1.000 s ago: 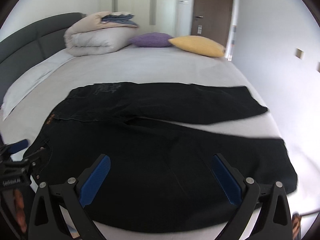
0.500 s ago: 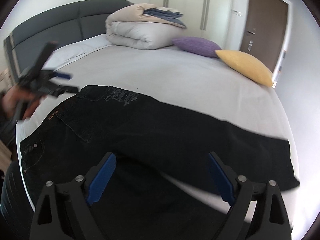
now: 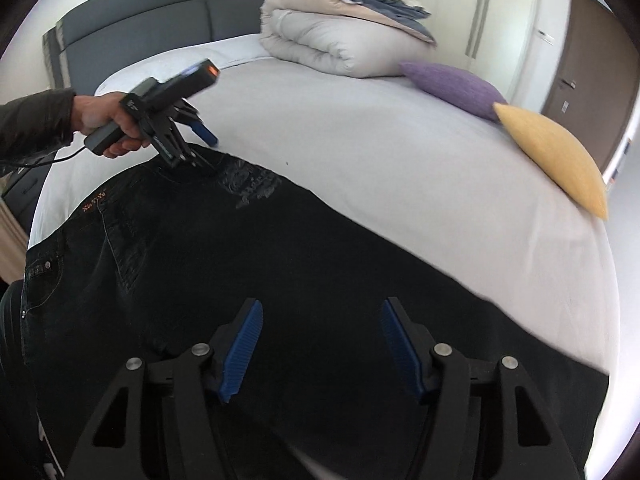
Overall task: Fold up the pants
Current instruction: 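Grasp the jeans waistband with the left tool while the right tool grasps the waistband too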
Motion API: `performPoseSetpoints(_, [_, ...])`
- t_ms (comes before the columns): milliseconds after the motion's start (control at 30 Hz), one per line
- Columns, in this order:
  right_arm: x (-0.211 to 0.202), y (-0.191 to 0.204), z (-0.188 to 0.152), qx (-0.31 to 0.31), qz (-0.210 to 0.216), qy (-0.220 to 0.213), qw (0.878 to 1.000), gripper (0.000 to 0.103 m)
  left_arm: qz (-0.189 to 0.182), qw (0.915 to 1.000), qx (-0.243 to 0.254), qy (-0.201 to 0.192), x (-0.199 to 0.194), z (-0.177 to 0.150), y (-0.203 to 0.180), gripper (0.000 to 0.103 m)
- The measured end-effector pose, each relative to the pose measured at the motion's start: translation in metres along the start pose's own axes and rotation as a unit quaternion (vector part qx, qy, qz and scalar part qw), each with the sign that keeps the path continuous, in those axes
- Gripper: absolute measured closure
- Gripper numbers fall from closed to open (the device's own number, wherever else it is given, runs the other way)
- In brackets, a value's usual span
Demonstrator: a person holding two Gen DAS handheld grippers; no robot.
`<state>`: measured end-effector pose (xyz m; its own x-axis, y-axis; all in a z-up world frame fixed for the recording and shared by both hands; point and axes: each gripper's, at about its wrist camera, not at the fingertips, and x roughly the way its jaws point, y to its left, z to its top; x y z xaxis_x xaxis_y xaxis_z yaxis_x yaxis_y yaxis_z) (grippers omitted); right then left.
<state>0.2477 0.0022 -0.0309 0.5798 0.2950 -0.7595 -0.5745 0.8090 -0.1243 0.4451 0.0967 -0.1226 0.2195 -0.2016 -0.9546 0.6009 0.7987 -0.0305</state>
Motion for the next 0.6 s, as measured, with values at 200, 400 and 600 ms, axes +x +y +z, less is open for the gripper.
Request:
performPoseSetpoints(200, [0.028,0.0,0.033,-0.041,0.013,0.022,0.999,0.046,0.018,0.9991,0.03,-0.022,-0.013,-0.009,-0.01,0.096])
performPoseSetpoints(400, [0.057,0.009,0.059,-0.086,0.01,0.043,0.995,0.048,0.067,0.9907,0.05,-0.108,-0.051,-0.047,-0.029,0.1])
performPoseSetpoints(600, [0.088,0.017,0.077,-0.134,0.007,0.067,0.989,0.054,0.12,0.9758,0.079,-0.164,-0.081,-0.095,-0.043,0.101])
